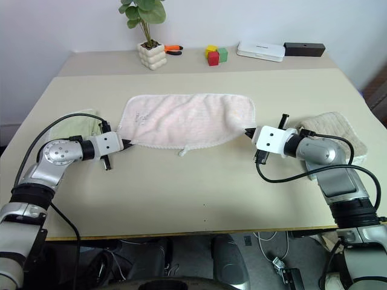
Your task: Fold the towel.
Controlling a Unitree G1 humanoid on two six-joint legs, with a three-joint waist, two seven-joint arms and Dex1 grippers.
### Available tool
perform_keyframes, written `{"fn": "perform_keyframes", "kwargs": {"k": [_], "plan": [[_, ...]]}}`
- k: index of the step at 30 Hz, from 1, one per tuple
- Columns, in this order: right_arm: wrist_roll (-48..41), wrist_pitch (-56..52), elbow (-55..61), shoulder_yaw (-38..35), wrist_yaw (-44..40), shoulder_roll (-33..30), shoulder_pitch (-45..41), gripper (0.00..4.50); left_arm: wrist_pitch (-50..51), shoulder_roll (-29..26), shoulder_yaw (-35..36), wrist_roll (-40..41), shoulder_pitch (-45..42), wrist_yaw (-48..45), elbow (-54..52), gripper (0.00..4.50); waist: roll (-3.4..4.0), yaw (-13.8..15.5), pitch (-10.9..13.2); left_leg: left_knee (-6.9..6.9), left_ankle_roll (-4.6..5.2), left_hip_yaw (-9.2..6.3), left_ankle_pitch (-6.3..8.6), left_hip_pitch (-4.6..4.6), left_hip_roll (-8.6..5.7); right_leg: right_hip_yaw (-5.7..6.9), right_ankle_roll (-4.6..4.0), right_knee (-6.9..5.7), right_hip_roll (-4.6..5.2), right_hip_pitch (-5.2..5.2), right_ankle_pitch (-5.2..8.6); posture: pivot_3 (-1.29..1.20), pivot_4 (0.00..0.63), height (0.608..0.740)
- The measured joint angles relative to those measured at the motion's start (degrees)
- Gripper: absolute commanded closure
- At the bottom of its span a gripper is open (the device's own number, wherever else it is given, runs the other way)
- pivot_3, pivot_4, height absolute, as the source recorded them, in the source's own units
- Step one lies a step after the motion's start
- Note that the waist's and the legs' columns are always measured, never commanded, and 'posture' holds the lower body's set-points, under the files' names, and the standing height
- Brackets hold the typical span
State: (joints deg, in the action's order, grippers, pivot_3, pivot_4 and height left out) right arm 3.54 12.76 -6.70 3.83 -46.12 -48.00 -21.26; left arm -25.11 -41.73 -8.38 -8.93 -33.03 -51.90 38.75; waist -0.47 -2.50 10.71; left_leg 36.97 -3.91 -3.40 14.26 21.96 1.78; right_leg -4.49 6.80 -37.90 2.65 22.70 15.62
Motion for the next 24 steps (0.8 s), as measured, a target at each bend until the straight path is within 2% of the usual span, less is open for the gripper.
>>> {"fn": "perform_keyframes", "kwargs": {"k": [3,9,14,16,18,20,24], "plan": [[-0.47,-0.33,0.39,-0.28,-0.9,-0.59,1.28,4.5,1.42,-0.28,0.89,3.03,0.17,-2.67,0.18,4.49,-0.01,-0.22,0.01,-0.02,0.01,0.0,0.01,0.02,0.02,-0.01,0.0,0.0,-0.03,0.05,0.0,0.0,0.15,0.74],[-5.01,-3.29,3.75,-2.65,-5.74,-3.58,3.84,4.5,7.09,-5.11,4.3,13.16,4.46,-14.82,-6.49,4.49,-0.04,-0.19,0.08,-0.01,0.04,0.0,0.03,0.46,0.04,0.0,-0.03,-0.02,-0.03,0.47,0.02,0.0,0.15,0.74],[-7.6,-6.68,6.81,-3.23,-8.83,-4.92,5.24,4.5,8.6,-7.68,5.81,15.28,6.22,-17.22,-10.85,4.49,-0.06,0.11,0.09,0.02,0.04,0.01,0.03,0.46,0.03,0.0,-0.03,0.02,0.01,0.44,0.02,0.0,0.15,0.74],[-6.8,-6.62,6.36,-3.16,-8.58,-4.85,4.38,4.5,8.39,-6.65,5.8,14.51,5.49,-15.16,-10.07,4.49,-0.07,0.14,0.1,0.02,0.04,0.01,0.03,0.46,0.02,0.0,-0.03,0.02,0.0,0.44,0.02,0.0,0.15,0.74],[-3.16,-4.07,2.7,-2.01,-5.25,-3.08,-0.45,4.5,7.14,-3.88,5.53,11.77,1.44,-10.35,-5.35,4.49,-0.11,0.07,0.13,0.06,0.04,0.01,0.03,0.46,0.02,0.0,-0.03,0.03,-0.03,0.46,0.02,0.0,0.15,0.74],[1.77,-0.62,-2.81,-0.84,0.91,0.48,-8.21,4.5,4.32,-0.39,4.53,7.79,-5.27,-3.13,0.38,4.49,-0.19,0.01,0.19,0.06,0.03,0.0,0.02,0.5,0.02,0.01,-0.02,0.03,-0.04,0.5,0.01,0.0,0.15,0.74],[13.33,3.29,-16.34,2.14,17.22,6.04,-24.14,4.5,-1.46,4.6,2.3,-2.42,-20.97,17.55,11.84,4.49,-0.37,-0.03,0.32,0.01,0.01,-0.02,0.01,0.77,0.0,0.01,0.0,0.02,-0.01,0.8,-0.01,0.0,0.15,0.74]]}}
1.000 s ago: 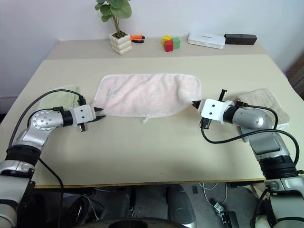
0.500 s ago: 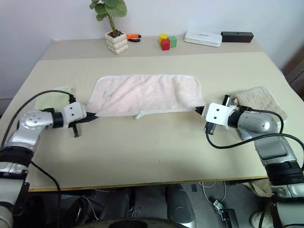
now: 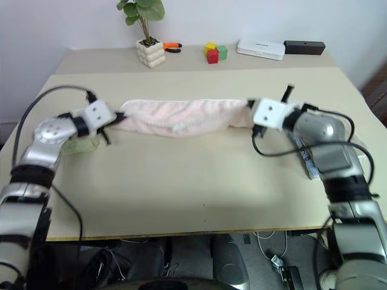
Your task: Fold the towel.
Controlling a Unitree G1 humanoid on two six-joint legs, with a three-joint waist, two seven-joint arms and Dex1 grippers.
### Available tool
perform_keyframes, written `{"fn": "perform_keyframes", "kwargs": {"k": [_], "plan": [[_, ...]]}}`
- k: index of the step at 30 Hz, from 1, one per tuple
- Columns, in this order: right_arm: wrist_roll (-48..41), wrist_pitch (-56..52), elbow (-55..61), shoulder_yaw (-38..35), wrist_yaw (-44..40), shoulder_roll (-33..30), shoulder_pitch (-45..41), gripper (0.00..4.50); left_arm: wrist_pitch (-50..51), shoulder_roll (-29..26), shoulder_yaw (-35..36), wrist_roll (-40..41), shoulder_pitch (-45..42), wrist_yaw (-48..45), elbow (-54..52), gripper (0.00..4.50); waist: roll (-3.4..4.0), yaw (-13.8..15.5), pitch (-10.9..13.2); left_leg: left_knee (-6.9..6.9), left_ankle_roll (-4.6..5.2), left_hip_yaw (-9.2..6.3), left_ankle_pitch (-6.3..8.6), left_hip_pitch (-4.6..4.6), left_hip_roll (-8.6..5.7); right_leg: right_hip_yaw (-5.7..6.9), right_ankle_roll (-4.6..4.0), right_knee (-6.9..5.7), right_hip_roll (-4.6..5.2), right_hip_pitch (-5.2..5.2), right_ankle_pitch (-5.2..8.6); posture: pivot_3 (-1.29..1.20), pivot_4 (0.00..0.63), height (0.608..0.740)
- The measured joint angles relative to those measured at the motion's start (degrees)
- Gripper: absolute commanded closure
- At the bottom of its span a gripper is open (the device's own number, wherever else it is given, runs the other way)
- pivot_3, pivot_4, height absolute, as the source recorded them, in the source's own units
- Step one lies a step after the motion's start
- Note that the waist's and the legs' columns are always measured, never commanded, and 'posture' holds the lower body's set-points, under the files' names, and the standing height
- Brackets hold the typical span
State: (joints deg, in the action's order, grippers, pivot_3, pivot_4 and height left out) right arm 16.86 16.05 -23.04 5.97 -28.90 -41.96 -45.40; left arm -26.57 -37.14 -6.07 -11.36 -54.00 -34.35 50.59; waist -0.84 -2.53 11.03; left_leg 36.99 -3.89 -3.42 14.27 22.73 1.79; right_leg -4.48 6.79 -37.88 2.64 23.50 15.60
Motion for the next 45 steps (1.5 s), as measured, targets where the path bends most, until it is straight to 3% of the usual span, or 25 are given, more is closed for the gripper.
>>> {"fn": "perform_keyframes", "kwargs": {"k": [5,9,13,18,23,26,32,39,45], "plan": [[9.22,4.37,-12.69,0.56,20.25,1.45,-14.42,4.5,-5.27,-0.76,-1.81,-8.33,-16.95,19.51,10.55,4.49,0.01,-0.02,0.0,-0.12,-0.18,0.07,-0.1,1.04,-0.06,0.0,0.0,-0.09,0.11,1.23,-0.01,0.0,0.15,0.74],[7.31,10.1,-13.47,-1.5,24.73,0.92,-16.25,4.5,-10.81,-5.27,-4.54,-13.22,-22.85,24.66,14.73,4.49,0.02,-0.13,-0.01,-0.63,-0.08,0.15,-0.05,1.03,-0.05,-0.01,0.0,0.26,0.11,1.31,-0.01,0.0,0.15,0.74],[-0.5,13.96,-8.31,-2.5,16.03,-0.42,-8.1,4.5,-16.96,-8.18,-5.1,-13.33,-21.15,18.68,16.87,4.49,0.03,0.0,-0.01,-0.8,-0.14,0.15,-0.09,0.73,-0.04,0.02,0.0,0.51,0.1,0.93,-0.01,0.0,0.15,0.74],[-9.78,11.34,2.65,-2.46,2.24,-2.91,8.36,4.5,-23.23,-9.85,-5.52,-9.9,-11.61,5.34,16.77,4.49,0.05,0.01,-0.01,-0.65,-0.27,0.16,-0.17,0.71,-0.05,0.01,0.05,0.4,0.13,0.83,-0.05,0.0,0.15,0.74],[-14.34,6.34,14.54,-2.72,-8.88,-8.36,24.26,4.5,-21.46,-7.64,-4.93,0.69,4.78,-14.33,8.7,4.49,0.12,-0.13,-0.05,-0.61,-0.26,0.15,-0.17,0.56,-0.02,-0.01,0.03,0.27,0.09,0.72,-0.05,0.0,0.15,0.74],[-15.02,4.18,15.67,-2.72,-12.33,-9.56,27.54,4.5,-15.48,-8.04,-5.08,3.99,10.62,-22.29,2.7,4.49,0.09,-0.33,-0.01,-0.37,-0.26,0.13,-0.16,0.56,0.01,-0.02,0.01,-0.02,0.03,0.74,-0.05,0.0,0.15,0.74],[-21.17,-1.21,22.23,-5.44,-21.36,-15.19,31.26,4.5,6.43,-14.92,-3.55,13.55,18.6,-38.3,-17.14,4.49,0.09,-0.07,-0.01,0.05,-0.14,0.05,-0.09,0.52,0.03,-0.01,0.01,-0.21,0.0,0.56,-0.04,0.0,0.15,0.74],[-26.39,-5.97,31.3,-7.75,-29.68,-19.27,41.05,4.5,18.04,-21.17,-1.41,18.37,28.95,-44.15,-31.56,4.49,0.09,0.03,-0.01,0.09,-0.07,0.04,-0.05,0.53,0.03,0.0,0.01,-0.19,0.01,0.54,-0.03,0.0,0.15,0.74],[-31.34,-13.71,39.61,-15.04,-35.98,-24.52,50.74,4.5,28.57,-25.39,1.81,24.75,39.84,-47.12,-44.26,4.49,0.09,0.05,-0.01,0.09,-0.04,0.05,-0.03,0.47,0.06,0.0,-0.02,-0.18,0.01,0.47,-0.01,0.0,0.15,0.74]]}}
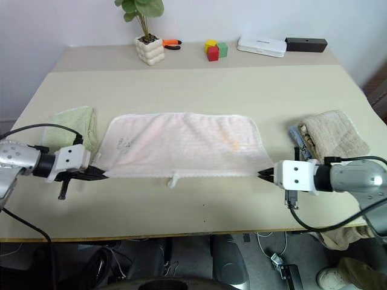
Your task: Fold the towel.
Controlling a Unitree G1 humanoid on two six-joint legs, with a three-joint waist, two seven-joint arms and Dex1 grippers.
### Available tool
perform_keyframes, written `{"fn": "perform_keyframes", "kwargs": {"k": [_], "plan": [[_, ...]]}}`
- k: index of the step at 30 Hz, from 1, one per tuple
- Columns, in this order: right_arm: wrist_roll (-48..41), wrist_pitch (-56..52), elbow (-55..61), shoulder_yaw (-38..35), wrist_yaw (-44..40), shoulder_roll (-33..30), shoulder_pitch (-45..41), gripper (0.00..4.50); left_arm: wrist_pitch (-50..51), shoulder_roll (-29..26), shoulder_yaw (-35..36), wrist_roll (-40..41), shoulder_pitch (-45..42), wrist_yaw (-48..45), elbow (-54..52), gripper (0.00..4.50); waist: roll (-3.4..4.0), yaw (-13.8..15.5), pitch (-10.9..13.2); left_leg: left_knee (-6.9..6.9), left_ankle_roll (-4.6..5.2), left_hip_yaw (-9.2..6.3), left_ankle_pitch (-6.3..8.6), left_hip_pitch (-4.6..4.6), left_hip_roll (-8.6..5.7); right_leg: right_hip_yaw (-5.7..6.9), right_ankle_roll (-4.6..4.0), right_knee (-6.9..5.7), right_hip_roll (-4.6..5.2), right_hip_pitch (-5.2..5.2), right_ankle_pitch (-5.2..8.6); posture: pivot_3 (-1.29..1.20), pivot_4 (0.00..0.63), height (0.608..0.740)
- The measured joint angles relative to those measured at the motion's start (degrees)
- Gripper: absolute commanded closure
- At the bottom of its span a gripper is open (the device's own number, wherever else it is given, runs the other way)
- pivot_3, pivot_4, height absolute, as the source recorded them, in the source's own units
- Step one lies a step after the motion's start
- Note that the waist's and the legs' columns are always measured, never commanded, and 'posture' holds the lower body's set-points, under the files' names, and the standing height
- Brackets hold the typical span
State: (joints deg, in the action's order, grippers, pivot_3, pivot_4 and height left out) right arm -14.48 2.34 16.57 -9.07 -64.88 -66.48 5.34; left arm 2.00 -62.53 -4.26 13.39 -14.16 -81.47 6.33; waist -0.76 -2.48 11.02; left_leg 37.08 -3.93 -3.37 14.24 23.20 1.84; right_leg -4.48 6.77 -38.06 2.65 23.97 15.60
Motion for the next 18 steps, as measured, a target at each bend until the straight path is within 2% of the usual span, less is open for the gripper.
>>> {"fn": "perform_keyframes", "kwargs": {"k": [4,6,11,15,18], "plan": [[-0.81,-2.93,1.94,-1.64,-0.81,0.06,1.06,4.5,2.44,0.06,2.02,1.3,1.54,1.83,-1.8,4.49,-0.05,0.01,-0.01,0.06,0.0,0.01,0.0,-0.12,0.0,0.01,-0.03,0.04,0.0,-0.15,0.02,0.0,0.15,0.74],[-0.23,-3.43,1.17,-1.26,-0.59,0.25,-0.64,4.5,2.3,2.24,2.97,1.38,-0.49,3.51,-0.14,4.49,-0.04,0.11,-0.01,0.06,0.0,0.01,0.0,-0.24,-0.01,0.02,-0.09,0.08,0.0,-0.28,0.05,0.0,0.15,0.74],[2.74,-3.83,-3.61,2.19,2.34,3.3,-11.77,4.5,2.63,8.12,3.52,1.64,-8.26,7.15,6.5,4.49,-0.06,-0.01,0.0,0.03,0.01,0.01,0.01,-0.4,-0.01,0.02,0.0,0.11,-0.01,-0.43,0.01,0.0,0.15,0.74],[8.9,1.21,-14.31,7.89,4.76,7.66,-23.03,4.5,4.32,13.38,2.92,1.16,-15.14,9.27,12.92,4.49,-0.05,-0.06,0.01,0.01,0.02,0.01,0.02,-0.49,-0.02,0.02,0.0,0.11,-0.02,-0.5,0.01,0.0,0.15,0.74],[12.39,5.49,-21.63,10.65,6.09,10.47,-28.74,4.5,4.74,15.31,2.26,-0.3,-18.38,9.7,17.36,4.49,-0.05,-0.1,0.01,-0.01,0.07,0.02,0.05,-0.49,-0.02,0.01,0.01,0.11,-0.01,-0.49,0.01,0.0,0.15,0.74]]}}
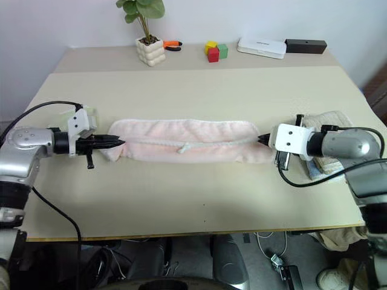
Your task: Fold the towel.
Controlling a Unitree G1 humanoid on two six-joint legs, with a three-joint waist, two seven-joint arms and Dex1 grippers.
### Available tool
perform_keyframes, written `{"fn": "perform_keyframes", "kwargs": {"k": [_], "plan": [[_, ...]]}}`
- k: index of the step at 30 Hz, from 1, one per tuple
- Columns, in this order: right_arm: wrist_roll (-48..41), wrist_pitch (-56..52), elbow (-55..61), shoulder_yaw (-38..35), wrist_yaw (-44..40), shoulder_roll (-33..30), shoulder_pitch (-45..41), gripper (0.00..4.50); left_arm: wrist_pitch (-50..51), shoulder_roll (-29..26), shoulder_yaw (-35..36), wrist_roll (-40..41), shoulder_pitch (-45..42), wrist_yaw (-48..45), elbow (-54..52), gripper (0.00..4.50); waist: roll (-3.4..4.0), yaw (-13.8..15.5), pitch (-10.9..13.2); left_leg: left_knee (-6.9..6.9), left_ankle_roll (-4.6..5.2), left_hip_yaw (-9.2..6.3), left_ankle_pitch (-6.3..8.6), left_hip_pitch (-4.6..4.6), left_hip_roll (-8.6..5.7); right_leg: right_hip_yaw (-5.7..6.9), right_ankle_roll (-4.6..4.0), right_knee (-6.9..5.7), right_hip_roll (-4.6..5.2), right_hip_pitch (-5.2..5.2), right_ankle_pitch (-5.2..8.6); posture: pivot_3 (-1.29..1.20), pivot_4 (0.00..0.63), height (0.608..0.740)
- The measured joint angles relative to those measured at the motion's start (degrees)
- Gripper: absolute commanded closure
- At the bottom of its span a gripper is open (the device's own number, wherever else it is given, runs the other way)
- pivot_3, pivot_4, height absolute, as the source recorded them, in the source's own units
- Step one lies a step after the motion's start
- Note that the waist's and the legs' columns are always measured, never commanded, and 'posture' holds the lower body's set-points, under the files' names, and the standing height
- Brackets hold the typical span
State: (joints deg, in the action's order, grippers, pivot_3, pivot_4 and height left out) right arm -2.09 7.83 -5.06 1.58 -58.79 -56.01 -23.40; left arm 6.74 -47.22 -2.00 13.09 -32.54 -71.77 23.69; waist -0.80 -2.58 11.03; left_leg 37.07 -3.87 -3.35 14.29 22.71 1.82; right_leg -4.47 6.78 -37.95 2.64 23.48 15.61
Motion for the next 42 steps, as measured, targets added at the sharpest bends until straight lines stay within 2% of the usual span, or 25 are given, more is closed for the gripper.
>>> {"fn": "perform_keyframes", "kwargs": {"k": [6,14,21,30,40,42], "plan": [[4.29,6.64,-10.61,2.78,2.23,3.88,-6.57,4.5,-3.3,3.79,-0.58,-2.87,-6.79,3.49,11.2,4.49,0.0,0.04,0.0,0.0,0.0,-0.01,0.0,0.01,-0.01,0.01,0.0,0.0,0.02,0.0,0.0,0.0,0.15,0.74],[9.76,13.35,-20.93,5.05,6.66,6.68,-10.99,4.5,-10.21,6.73,-0.6,-5.66,-10.28,5.43,20.8,4.49,0.0,-0.04,0.0,0.0,0.0,-0.01,0.0,-0.01,-0.01,0.0,0.01,-0.02,0.01,0.0,-0.01,0.0,0.15,0.74],[13.27,17.47,-28.14,7.04,10.69,10.61,-15.93,4.5,-12.75,8.64,-0.58,-7.12,-11.65,6.74,24.96,4.49,0.01,-0.1,0.0,-0.02,0.0,-0.01,0.0,-0.05,-0.02,0.0,0.01,-0.03,0.01,-0.01,-0.01,0.0,0.15,0.74],[16.92,21.58,-37.59,9.02,15.1,12.11,-18.51,4.5,-12.67,8.7,-0.42,-7.58,-12.81,7.51,28.03,4.49,0.01,-0.11,0.0,-0.02,0.0,-0.01,0.0,-0.05,-0.03,0.0,0.01,-0.03,0.02,-0.03,-0.01,0.0,0.15,0.74],[18.33,23.57,-40.33,9.52,18.17,13.13,-20.28,4.5,-13.92,8.92,0.81,-8.18,-14.04,11.33,32.15,4.49,0.01,-0.78,0.01,-0.05,0.0,-0.03,0.0,-0.07,-0.02,0.0,0.01,-0.04,0.01,-0.03,-0.01,0.0,0.15,0.74],[18.32,23.54,-40.5,9.51,18.5,13.74,-20.3,4.5,-13.39,8.91,1.14,-8.1,-14.66,11.07,32.69,3.91,0.01,-0.87,0.0,-0.05,0.0,-0.03,0.0,-0.07,-0.03,0.0,0.01,-0.04,0.02,-0.03,-0.01,0.0,0.15,0.74]]}}
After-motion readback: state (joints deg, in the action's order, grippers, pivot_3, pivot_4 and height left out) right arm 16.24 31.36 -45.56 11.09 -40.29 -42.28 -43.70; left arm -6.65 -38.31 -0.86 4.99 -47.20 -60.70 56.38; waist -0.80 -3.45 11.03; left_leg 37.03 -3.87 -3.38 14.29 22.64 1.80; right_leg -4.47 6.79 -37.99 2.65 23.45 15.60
